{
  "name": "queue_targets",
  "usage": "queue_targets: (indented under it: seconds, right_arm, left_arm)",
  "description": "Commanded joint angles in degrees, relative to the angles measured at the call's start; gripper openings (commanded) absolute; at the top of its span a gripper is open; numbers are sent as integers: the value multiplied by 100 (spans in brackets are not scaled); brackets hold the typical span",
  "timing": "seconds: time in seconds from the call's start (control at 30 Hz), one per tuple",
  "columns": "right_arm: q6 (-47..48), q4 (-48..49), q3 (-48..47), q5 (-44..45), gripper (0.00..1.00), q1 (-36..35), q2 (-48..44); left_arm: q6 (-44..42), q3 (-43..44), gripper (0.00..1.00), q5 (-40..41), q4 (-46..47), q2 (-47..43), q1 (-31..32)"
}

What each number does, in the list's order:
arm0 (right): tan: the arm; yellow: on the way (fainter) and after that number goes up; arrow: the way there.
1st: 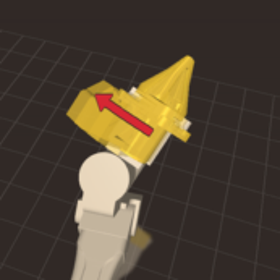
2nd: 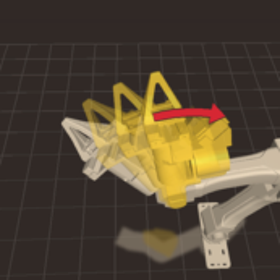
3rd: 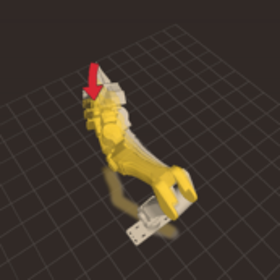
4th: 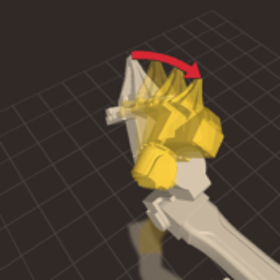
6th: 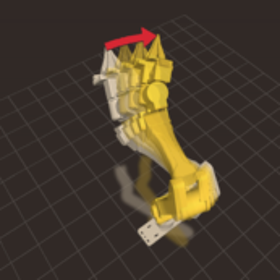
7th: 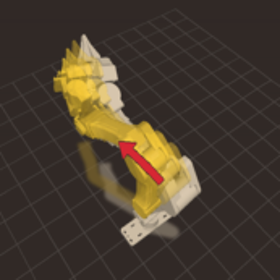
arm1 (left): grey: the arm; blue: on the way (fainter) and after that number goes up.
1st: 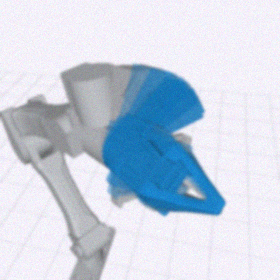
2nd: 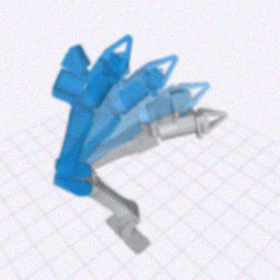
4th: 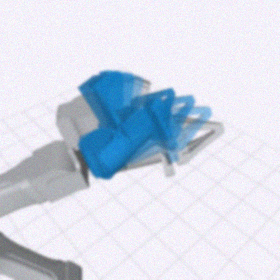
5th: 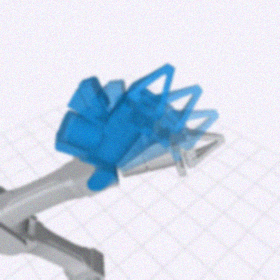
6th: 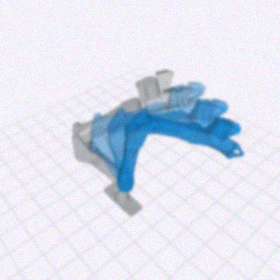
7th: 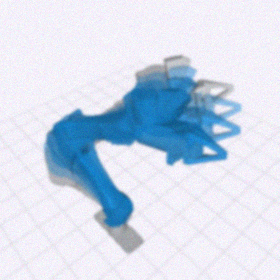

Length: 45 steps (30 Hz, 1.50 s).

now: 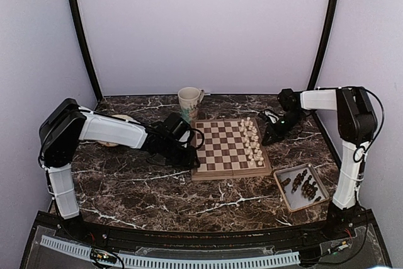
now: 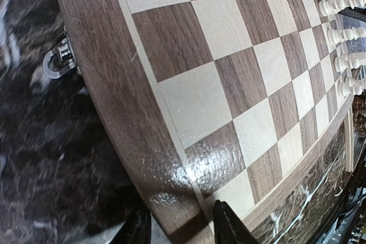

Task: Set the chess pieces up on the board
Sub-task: Move the chessboard to the center of the board.

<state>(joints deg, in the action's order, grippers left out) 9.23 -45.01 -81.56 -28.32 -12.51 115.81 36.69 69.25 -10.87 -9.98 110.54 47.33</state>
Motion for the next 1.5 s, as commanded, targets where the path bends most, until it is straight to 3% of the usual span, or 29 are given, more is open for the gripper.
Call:
queue_targets:
  seconds: [0.0, 0.37, 0.8, 1.17, 1.23, 1.3, 1.33, 1.37, 1.4, 1.47]
  right_arm:
    - [133, -617, 184, -988, 9, -854, -17]
    - [138, -555, 296, -1161, 10, -1697, -18]
    - [184, -358, 681, -1375, 10, -2556, -152]
    - [180, -372, 613, -866, 11, -2519, -285]
    - [191, -344, 686, -672, 15, -2367, -515]
    - [232, -348, 711, -512, 20, -2170, -773]
    - [258, -349, 705, -444, 22, -2059, -909]
    - [271, -330, 710, -359, 24, -1945, -1057]
    - [319, -329, 715, -280, 24, -1842, -1212]
    - [418, -351, 682, -54, 29, -1696, -1587]
  left_arm:
    - [131, -475, 38, -189, 717, -790, 91]
    - [427, -1704, 37, 157, 467, -1980, 213]
    - [434, -2385, 37, 319, -258, -2839, 537]
    - [399, -2513, 38, 782, -688, -3194, 575]
    - [278, -2406, 43, 1036, -1002, -3390, 577]
    - [131, -2315, 57, 1345, -1280, -3632, 575]
    - [44, -2267, 66, 1506, -1396, -3776, 571]
    - [-58, -2228, 91, 1652, -1483, -3909, 571]
    - [-165, -2173, 98, 1779, -1552, -4057, 567]
    - [-294, -2007, 99, 2193, -1753, -4260, 555]
